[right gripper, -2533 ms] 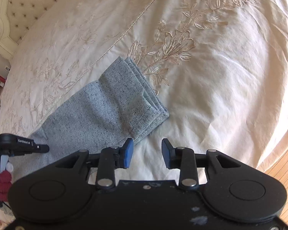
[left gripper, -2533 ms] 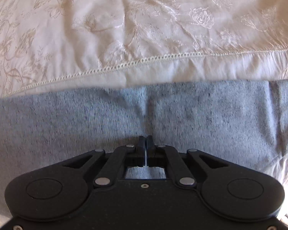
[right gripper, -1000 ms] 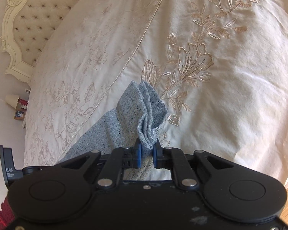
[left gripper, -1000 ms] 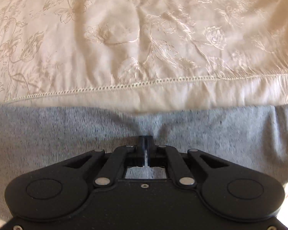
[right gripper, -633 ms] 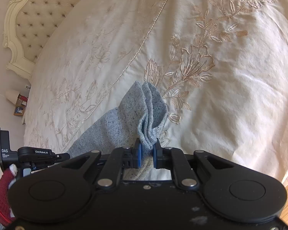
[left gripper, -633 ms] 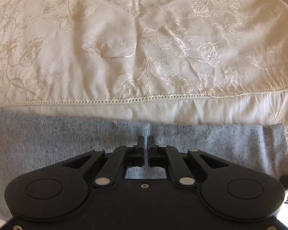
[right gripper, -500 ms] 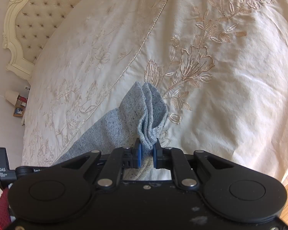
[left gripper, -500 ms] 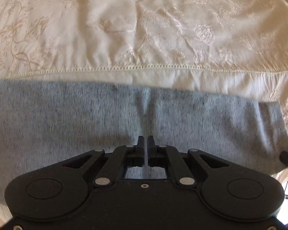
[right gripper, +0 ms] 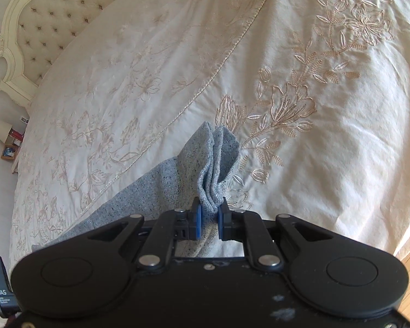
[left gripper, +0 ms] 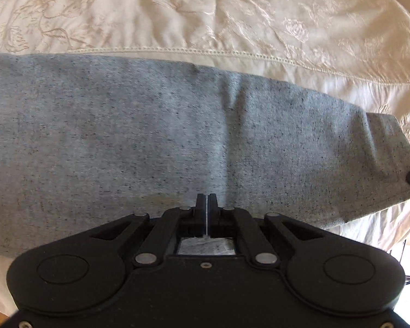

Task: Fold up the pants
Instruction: 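Lift the hem with the right tool and fold it toward the left tool, then open both tools and release the folded hem onto the trousers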

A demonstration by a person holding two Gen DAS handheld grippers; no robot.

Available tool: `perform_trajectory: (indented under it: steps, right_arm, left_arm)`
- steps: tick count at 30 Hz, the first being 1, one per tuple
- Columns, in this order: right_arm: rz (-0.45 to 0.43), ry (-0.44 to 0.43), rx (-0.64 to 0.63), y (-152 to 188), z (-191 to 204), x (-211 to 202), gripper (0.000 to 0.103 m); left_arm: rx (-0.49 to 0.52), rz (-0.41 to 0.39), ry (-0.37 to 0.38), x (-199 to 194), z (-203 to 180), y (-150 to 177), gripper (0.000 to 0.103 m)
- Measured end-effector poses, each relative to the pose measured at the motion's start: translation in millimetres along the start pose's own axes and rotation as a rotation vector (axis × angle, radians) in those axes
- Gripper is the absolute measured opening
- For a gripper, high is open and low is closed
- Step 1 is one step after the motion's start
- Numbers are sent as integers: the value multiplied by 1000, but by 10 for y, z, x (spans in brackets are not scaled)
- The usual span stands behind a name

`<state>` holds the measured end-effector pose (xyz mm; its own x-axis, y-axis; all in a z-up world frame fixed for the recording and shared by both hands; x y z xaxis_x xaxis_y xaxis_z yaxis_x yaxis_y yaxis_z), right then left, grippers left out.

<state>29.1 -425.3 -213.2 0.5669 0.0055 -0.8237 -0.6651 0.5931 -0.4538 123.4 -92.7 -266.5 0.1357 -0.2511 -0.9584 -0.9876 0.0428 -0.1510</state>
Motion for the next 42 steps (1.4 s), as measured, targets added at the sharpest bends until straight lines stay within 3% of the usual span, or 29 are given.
perform_trajectory:
  steps: [7, 11, 15, 20, 24, 29, 35, 42]
  right_arm:
    - [-82, 46, -120, -83, 790, -263, 12]
    - [-139, 16, -249, -47, 1562, -463, 12]
    - [-172, -81, -430, 142, 2597, -631, 12]
    - [-100, -229, -663, 760, 3797, -384, 13]
    - [49, -290, -721, 1452, 4328, 229, 13]
    - [215, -212, -766, 2133, 4442, 909, 18]
    - [107, -270, -623, 1992, 4210, 393, 25]
    - [61, -102, -431, 1858, 3414, 48, 27]
  left_arm:
    - [-27, -33, -23, -395, 850, -103, 5]
    - [-66, -41, -23, -574, 1367, -161, 5]
    - [-104, -52, -20, -697, 1812, -233, 5]
    - [-141, -64, -16, -780, 2259, -313, 5]
    - [-154, -66, -24, -863, 2578, -291, 5]
    - [-157, -55, -36, -933, 2830, -284, 5]
    - [-65, -63, -6, -1034, 2739, -369, 5]
    - [24, -22, 100, -852, 2251, -455, 6]
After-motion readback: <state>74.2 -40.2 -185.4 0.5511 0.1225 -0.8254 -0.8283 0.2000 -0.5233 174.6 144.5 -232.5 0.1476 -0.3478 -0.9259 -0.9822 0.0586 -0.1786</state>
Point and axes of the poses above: each gripper's, at about its wrist camera, not at the fingertips, and x roughly the way its jaws point, z to its left, y to its underside, the point moved 9 cm from there along x, roughly the way its jaws point, and after that the axes turned 9 degrees about -x, right-handed, at the moved point
